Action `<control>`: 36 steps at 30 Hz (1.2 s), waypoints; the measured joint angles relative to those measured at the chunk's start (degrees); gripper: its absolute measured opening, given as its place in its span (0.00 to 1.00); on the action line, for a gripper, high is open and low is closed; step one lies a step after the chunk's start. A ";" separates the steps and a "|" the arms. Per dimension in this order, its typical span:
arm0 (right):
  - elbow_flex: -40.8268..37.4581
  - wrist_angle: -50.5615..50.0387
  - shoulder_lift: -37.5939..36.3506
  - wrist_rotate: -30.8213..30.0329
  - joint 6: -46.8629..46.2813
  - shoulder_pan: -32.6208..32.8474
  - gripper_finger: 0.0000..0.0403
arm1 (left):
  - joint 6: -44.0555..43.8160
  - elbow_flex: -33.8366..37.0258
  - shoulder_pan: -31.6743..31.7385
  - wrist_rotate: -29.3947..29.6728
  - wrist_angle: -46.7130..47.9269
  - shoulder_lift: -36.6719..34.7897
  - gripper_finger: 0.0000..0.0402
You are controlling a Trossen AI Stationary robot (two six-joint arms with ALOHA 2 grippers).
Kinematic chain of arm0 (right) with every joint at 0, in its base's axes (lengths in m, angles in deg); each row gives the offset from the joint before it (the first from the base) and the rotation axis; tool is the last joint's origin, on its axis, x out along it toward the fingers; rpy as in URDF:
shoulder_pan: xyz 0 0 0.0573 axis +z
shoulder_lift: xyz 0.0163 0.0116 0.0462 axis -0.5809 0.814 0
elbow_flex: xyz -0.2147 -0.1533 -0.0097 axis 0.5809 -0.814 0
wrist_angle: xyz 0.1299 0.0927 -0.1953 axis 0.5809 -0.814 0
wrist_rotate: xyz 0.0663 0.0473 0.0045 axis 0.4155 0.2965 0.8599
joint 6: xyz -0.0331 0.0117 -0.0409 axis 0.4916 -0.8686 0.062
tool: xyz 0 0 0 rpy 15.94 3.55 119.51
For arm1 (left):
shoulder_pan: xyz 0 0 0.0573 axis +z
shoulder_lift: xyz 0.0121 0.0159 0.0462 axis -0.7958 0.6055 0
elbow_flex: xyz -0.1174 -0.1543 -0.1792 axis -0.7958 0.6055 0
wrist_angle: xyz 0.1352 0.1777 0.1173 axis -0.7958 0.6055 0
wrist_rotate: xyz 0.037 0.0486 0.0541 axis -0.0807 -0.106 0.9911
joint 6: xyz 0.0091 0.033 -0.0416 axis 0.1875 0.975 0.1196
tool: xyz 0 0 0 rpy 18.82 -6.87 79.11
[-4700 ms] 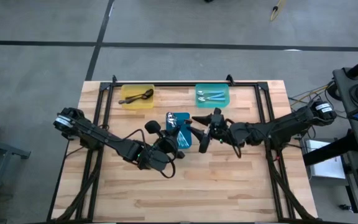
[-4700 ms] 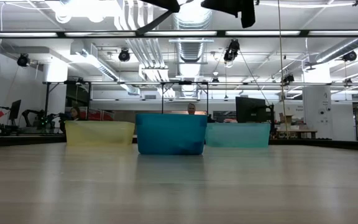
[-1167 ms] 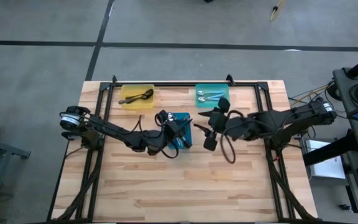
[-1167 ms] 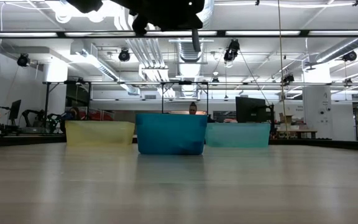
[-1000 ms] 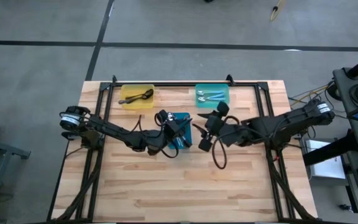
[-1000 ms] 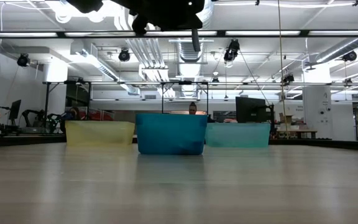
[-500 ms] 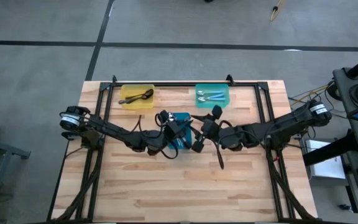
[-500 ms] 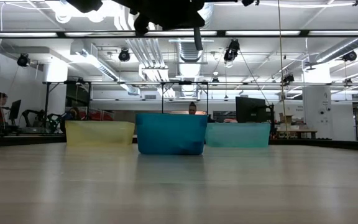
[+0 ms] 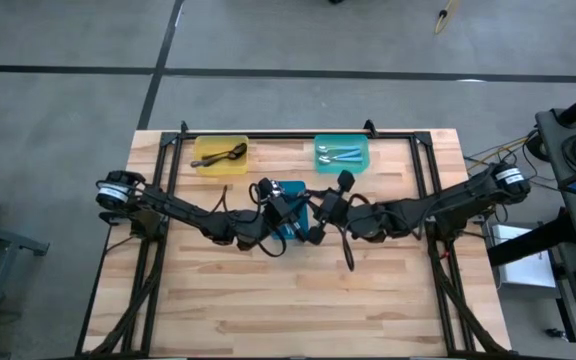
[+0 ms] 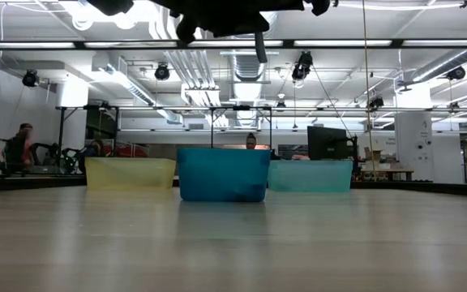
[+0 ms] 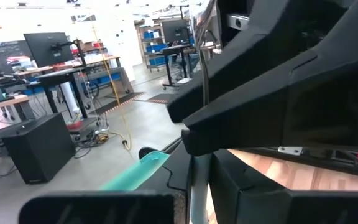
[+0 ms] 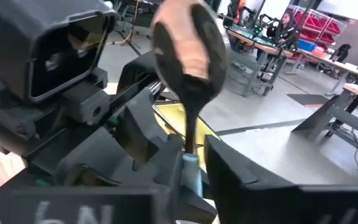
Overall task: Sort silverware by color (type)
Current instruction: Put the light blue spoon into the light blue bin
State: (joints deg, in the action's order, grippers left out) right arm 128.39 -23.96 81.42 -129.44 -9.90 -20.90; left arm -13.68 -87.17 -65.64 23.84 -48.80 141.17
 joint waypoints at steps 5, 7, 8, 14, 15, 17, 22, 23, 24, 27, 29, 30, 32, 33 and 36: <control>0.05 0.04 0.30 -0.11 0.48 0.02 0.05 | -0.02 0.00 0.05 0.08 0.07 0.00 0.04; 0.07 -0.09 0.21 -0.09 0.48 0.01 0.05 | -0.14 0.00 0.05 0.15 0.11 0.00 0.06; 0.07 -0.04 0.17 -0.08 0.48 0.00 0.05 | -0.27 0.00 0.05 0.11 0.10 0.00 0.07; 0.07 -0.37 -0.44 -0.09 1.13 -0.01 0.05 | -0.07 0.00 -0.06 0.02 0.01 -0.02 0.24; 0.07 -0.51 -0.55 -0.10 1.22 -0.02 0.05 | 0.08 0.00 -0.06 0.03 0.01 -0.06 0.27; 0.07 -0.68 -0.84 -0.11 1.48 -0.03 0.05 | 1.37 0.00 -0.07 0.03 0.06 -0.26 0.32; 1.12 -3.59 -2.25 -0.08 2.84 -0.10 0.05 | 5.72 1.68 -0.65 0.93 0.52 -2.38 0.40; 2.10 -5.49 -2.39 0.03 2.61 -0.31 0.05 | 6.05 2.34 -0.70 1.03 0.49 -3.07 0.41; 3.18 -7.73 -2.47 0.14 2.33 -0.51 0.05 | 6.42 3.11 -0.70 0.98 0.47 -3.92 0.42; 6.89 -14.71 -2.49 2.56 1.33 -1.97 0.05 | 7.75 6.62 -0.68 0.30 0.51 -7.23 0.43; 9.19 -18.85 -2.51 5.89 0.87 -3.39 0.05 | 8.32 9.41 -0.58 -0.21 0.42 -10.25 0.43; 10.46 -21.17 -2.51 7.96 0.53 -4.34 0.05 | 9.07 10.89 -0.54 -0.75 0.37 -11.89 0.43; 13.07 -26.32 -2.49 12.41 -0.17 -6.55 0.05 | 10.64 13.76 -0.40 -2.39 0.07 -15.55 0.43; 14.43 -29.22 -2.49 14.91 -0.20 -7.83 0.05 | 11.28 15.27 -0.30 -3.01 0.09 -17.47 0.43; 17.99 -35.08 -2.17 22.25 0.37 -12.20 0.05 | 13.18 18.92 0.13 -4.78 0.03 -23.29 0.43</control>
State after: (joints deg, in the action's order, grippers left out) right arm 146.38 -59.05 79.25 -107.19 -9.53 -33.11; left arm -0.50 -68.25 -65.51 19.06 -48.76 117.88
